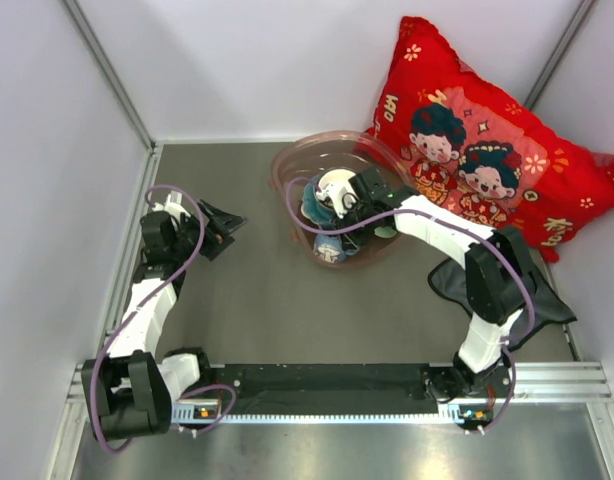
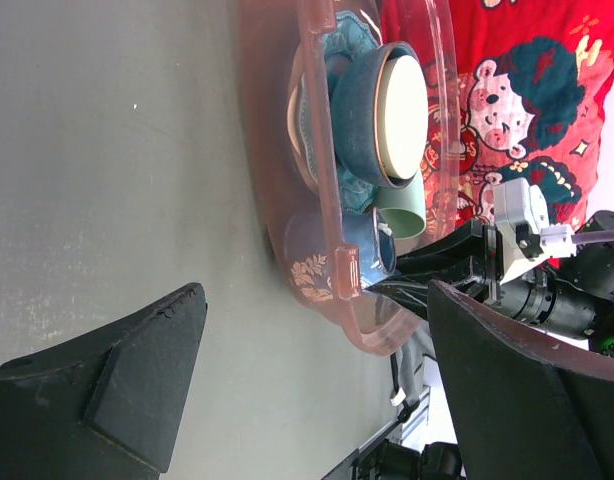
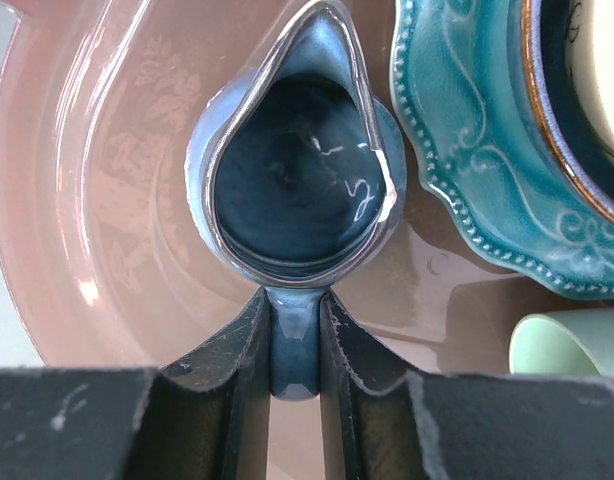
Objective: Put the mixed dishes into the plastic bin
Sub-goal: Place the cup in the plastic bin.
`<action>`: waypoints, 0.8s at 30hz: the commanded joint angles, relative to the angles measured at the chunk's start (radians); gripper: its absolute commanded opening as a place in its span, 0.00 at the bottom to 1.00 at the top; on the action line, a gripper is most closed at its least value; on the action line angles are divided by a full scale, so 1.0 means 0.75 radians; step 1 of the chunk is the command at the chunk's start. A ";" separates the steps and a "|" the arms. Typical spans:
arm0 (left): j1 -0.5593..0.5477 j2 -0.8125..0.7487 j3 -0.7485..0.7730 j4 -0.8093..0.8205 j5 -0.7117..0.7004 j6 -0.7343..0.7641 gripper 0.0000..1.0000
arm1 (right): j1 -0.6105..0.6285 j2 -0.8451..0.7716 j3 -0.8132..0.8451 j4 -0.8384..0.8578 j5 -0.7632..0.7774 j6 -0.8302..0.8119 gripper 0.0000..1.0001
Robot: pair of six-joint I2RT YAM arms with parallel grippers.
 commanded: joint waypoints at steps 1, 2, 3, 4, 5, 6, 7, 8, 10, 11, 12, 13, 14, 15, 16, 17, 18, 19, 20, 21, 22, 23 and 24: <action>-0.001 -0.016 0.017 0.048 0.002 0.012 0.95 | 0.008 0.022 0.028 0.081 -0.019 0.007 0.09; -0.001 -0.016 0.015 0.050 -0.002 0.012 0.95 | 0.008 0.026 0.028 0.079 -0.017 0.007 0.14; 0.001 -0.016 0.013 0.050 -0.002 0.010 0.95 | 0.008 0.034 0.032 0.083 -0.015 0.009 0.16; 0.001 -0.016 0.011 0.052 -0.002 0.010 0.95 | 0.008 0.036 0.036 0.083 -0.013 0.011 0.20; 0.001 -0.016 0.009 0.052 0.000 0.010 0.95 | 0.008 0.038 0.036 0.083 -0.011 0.011 0.27; 0.001 -0.016 0.009 0.052 -0.002 0.008 0.95 | 0.008 0.030 0.034 0.091 -0.009 0.017 0.30; -0.001 -0.018 0.009 0.050 0.000 0.008 0.95 | 0.008 0.030 0.034 0.093 -0.007 0.020 0.32; 0.001 -0.016 0.009 0.052 -0.002 0.008 0.95 | 0.008 0.028 0.036 0.093 -0.019 0.020 0.35; -0.001 -0.016 0.007 0.054 -0.002 0.008 0.95 | 0.008 0.022 0.040 0.101 -0.025 0.028 0.37; 0.001 -0.018 0.007 0.056 -0.002 0.008 0.95 | 0.008 0.020 0.042 0.105 -0.023 0.034 0.38; -0.001 -0.016 0.007 0.058 0.000 0.006 0.95 | 0.008 0.014 0.042 0.109 -0.021 0.038 0.39; 0.001 -0.016 0.007 0.056 0.000 0.004 0.95 | 0.008 0.010 0.042 0.114 -0.017 0.042 0.40; 0.001 -0.016 0.007 0.058 0.002 0.004 0.95 | 0.008 0.006 0.044 0.114 -0.015 0.044 0.40; 0.001 -0.018 0.007 0.058 0.002 0.006 0.95 | 0.008 0.002 0.046 0.116 -0.013 0.048 0.41; -0.001 -0.020 0.007 0.056 -0.002 0.008 0.95 | 0.008 -0.013 0.046 0.120 -0.005 0.048 0.41; 0.001 -0.022 0.005 0.058 -0.006 0.010 0.95 | 0.008 -0.027 0.046 0.122 -0.001 0.054 0.42; 0.001 -0.022 0.005 0.056 -0.006 0.012 0.95 | 0.008 -0.037 0.048 0.122 0.003 0.054 0.42; -0.001 -0.024 0.005 0.052 -0.006 0.012 0.95 | 0.006 -0.068 0.050 0.126 0.015 0.056 0.43; -0.001 -0.024 0.005 0.052 -0.010 0.012 0.95 | 0.008 -0.084 0.054 0.128 0.021 0.058 0.44; 0.001 -0.024 0.005 0.052 -0.010 0.012 0.96 | 0.006 -0.101 0.060 0.122 0.032 0.058 0.45; 0.001 -0.022 0.005 0.050 -0.012 0.012 0.96 | 0.008 -0.117 0.066 0.116 0.050 0.062 0.47; 0.001 -0.024 0.007 0.048 -0.012 0.016 0.96 | 0.008 -0.156 0.075 0.118 0.060 0.067 0.49; 0.001 -0.024 0.007 0.046 -0.024 0.016 0.97 | 0.008 -0.178 0.077 0.118 0.075 0.071 0.51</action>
